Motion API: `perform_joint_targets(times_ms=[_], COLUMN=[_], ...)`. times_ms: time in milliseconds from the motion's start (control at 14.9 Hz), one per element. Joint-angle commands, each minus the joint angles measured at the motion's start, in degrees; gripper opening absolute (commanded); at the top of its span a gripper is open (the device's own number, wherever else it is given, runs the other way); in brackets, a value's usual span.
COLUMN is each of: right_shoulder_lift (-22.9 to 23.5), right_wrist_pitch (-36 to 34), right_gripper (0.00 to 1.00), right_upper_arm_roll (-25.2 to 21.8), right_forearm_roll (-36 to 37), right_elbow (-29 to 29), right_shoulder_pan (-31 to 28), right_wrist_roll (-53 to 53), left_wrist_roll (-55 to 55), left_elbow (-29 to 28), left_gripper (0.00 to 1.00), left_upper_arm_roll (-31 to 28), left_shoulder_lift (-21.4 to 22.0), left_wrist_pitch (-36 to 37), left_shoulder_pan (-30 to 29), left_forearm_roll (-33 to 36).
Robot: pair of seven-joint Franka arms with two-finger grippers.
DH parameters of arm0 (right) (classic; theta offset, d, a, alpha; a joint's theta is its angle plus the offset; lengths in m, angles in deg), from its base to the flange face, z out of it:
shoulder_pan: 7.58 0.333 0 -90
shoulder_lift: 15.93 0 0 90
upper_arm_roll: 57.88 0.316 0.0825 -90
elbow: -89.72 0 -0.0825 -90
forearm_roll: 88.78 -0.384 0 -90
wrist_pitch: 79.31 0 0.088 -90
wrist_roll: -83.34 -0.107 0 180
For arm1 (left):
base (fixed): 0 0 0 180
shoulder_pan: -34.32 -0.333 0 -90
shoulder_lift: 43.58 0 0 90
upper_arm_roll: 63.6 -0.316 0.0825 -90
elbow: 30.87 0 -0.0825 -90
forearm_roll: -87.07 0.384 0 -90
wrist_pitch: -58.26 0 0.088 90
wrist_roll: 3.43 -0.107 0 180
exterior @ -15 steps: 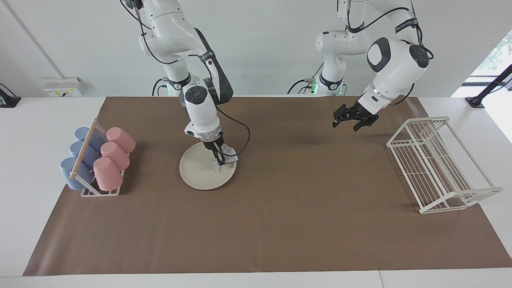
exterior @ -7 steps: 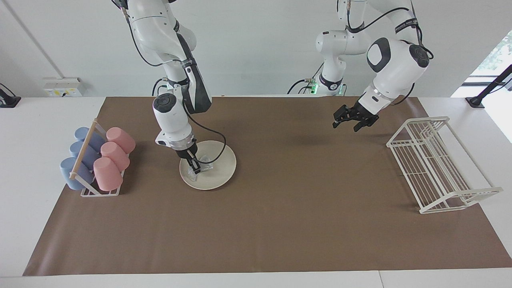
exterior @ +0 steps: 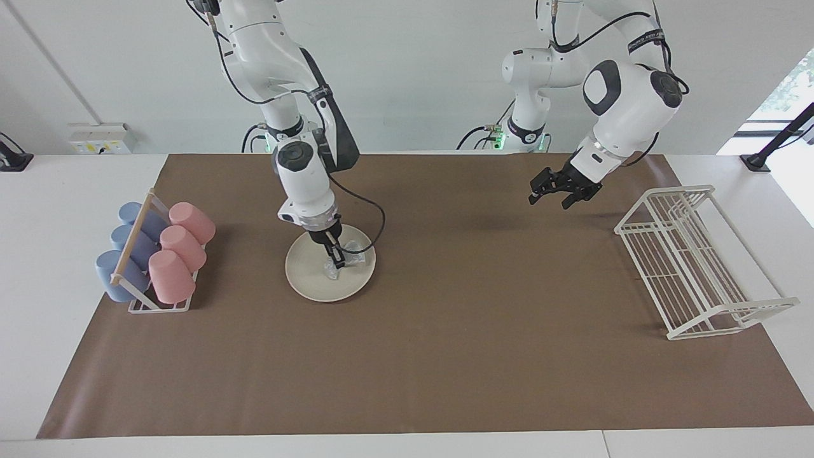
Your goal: Wipe plate with sponge
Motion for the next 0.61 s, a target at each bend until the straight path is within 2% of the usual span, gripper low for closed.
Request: perform_joint_targets(times_ms=[0, 269, 403, 538], right_shoulder_lift=[0.9, 0.9, 0.7, 0.5], right_wrist_pitch=[1.4, -1.6, -6.9, -16.4], right_gripper=[0.00, 0.00, 0.00, 0.00], right_upper_arm_roll=[0.3, 0.1, 0.1, 0.3], right_forearm_roll=[-0.3, 0.4, 0.4, -0.1], right_elbow=[0.7, -2.3, -6.2, -14.0], right_shoulder_pan=[1.0, 0.7, 0.6, 1.1], right_wrist_roll=[-3.1, -2.4, -2.5, -4.1], left_wrist_roll=[1.6, 1.7, 1.7, 1.7], left_elbow=[0.3, 0.3, 0.3, 0.3], left_gripper=[1.00, 1.00, 1.00, 1.00], left_upper_arm_roll=[0.3, 0.3, 0.3, 0.3], left_shoulder_lift=[-0.2, -0.2, -0.2, -0.2], left_wrist_pitch=[-1.1, -1.1, -1.1, -1.1], left_shoulder_pan=[0.2, 0.5, 0.5, 0.5], left_forearm_roll=[1.2, 1.2, 1.2, 1.2])
